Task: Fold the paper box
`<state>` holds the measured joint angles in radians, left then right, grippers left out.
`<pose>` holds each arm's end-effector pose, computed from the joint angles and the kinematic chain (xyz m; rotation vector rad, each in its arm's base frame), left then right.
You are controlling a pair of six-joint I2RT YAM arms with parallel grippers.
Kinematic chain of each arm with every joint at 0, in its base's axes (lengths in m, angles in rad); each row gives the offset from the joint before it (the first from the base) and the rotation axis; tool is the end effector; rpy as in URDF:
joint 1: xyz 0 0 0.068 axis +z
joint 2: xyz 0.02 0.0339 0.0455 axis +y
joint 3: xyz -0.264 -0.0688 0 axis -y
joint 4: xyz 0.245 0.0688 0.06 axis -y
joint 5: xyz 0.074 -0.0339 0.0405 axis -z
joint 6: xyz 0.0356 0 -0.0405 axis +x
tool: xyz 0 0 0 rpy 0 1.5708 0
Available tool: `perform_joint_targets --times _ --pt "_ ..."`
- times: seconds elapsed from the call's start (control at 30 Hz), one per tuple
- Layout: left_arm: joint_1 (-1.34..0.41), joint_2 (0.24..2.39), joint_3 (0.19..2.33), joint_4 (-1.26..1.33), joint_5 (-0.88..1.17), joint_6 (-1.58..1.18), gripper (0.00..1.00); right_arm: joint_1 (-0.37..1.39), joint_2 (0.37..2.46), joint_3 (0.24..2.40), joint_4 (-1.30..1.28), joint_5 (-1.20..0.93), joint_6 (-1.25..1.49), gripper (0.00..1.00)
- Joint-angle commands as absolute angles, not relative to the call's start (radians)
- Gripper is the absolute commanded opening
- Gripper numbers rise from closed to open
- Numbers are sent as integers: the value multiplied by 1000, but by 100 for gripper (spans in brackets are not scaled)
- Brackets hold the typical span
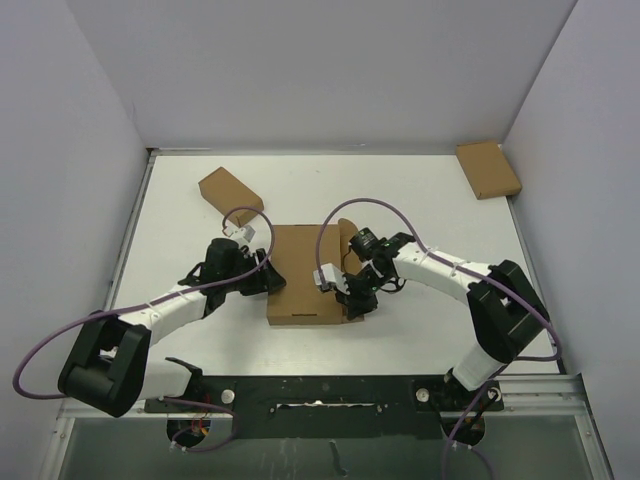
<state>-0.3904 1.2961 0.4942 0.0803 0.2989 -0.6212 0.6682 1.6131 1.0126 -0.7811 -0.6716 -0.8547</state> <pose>0.2207 -0.1022 0.1619 -0.1142 2.4059 -0.8429 0.2111 0.1948 0.1883 -1.9616 1.9261 0.9305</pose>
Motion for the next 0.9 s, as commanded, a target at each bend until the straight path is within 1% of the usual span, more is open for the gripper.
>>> perform_joint_targets --times 0.0,0.3,0.4,0.5,0.6,0.67,0.73,0.87 --pt "-395 1293 487 -26 254 -593 50 704 1609 1100 -724 -646 -759 0" --pt "-413 1319 523 -30 259 -586 51 714 1623 1112 -676 -651 -664 0" --pt "-412 1317 551 -66 259 -572 54 695 1621 1109 -698 -676 -685 3" --pt "-409 1301 582 -101 248 -556 58 657 1596 1105 -739 -687 -728 13" --pt "-401 1283 617 -137 236 -544 63 603 1540 1089 -755 -714 -759 29" --pt "-397 1268 638 -161 232 -534 66 569 1513 1085 -768 -745 -779 36" --pt "-394 1246 659 -187 228 -530 70 534 1500 1089 -786 -768 -800 39" --pt "-394 1169 676 -230 214 -531 71 471 1485 1104 -799 -807 -807 40"
